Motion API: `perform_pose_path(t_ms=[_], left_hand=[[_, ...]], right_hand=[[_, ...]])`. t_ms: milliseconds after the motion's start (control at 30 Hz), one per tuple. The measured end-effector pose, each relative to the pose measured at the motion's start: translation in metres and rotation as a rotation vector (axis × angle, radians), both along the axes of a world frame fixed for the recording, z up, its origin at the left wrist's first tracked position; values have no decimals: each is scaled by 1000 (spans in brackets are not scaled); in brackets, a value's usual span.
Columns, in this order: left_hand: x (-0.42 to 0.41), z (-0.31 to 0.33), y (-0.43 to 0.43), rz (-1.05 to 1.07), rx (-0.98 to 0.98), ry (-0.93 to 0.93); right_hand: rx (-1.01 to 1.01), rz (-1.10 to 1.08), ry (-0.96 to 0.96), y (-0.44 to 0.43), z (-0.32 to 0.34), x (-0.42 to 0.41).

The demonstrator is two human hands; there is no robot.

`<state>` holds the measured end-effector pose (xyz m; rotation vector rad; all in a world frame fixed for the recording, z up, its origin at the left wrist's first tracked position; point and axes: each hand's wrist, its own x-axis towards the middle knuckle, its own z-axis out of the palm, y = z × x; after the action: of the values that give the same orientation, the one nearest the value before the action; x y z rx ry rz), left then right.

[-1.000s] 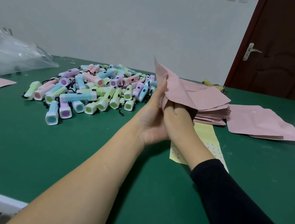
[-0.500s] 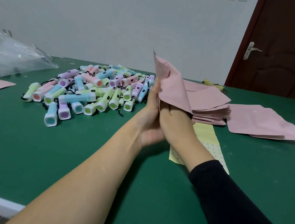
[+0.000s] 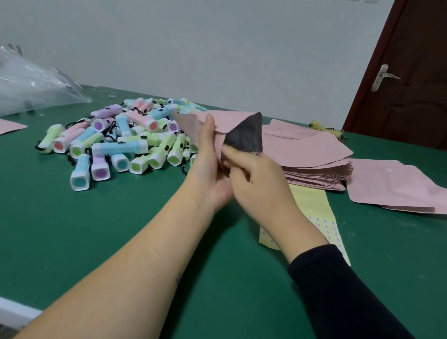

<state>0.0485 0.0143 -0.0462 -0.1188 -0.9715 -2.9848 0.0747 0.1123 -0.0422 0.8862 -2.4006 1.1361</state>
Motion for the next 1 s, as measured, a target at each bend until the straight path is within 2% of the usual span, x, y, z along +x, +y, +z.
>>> perform_pose_path(t_ms=[67, 100, 167, 233, 300, 400, 533, 600, 733, 833, 900, 1000], left_hand=[[1, 1, -3, -4, -50, -39], [1, 1, -3, 33, -150, -54], [0, 3, 3, 179, -493, -86], [2, 1, 9, 390, -828, -101], [4, -5, 12, 576, -1067, 41], [4, -17, 11, 623, -1388, 214], [6, -22, 8, 641, -1577, 300], [7, -22, 6, 661, -1651, 302], [7, -23, 5, 678, -1707, 275], [5, -22, 3, 670, -1673, 208], [4, -14, 0, 612, -1407, 55], [4, 0, -9, 444, -865, -171]], right_hand=[[-169, -100, 106, 3, 3, 3], [-287, -158, 146, 5, 5, 3], [-481, -242, 199, 10, 11, 0], [-590, -273, 154, 14, 18, -3], [-672, -270, 71, 19, 23, -7], [-771, -297, 27, 26, 28, -12], [-852, -352, -123, 45, 30, -25], [-825, -344, -170, 52, 28, -30], [-802, -363, -118, 51, 24, -32], [-929, -343, -234, 49, 25, -34], [-936, -339, -349, 47, 21, -36], [-740, -353, -444, 40, 5, -36]])
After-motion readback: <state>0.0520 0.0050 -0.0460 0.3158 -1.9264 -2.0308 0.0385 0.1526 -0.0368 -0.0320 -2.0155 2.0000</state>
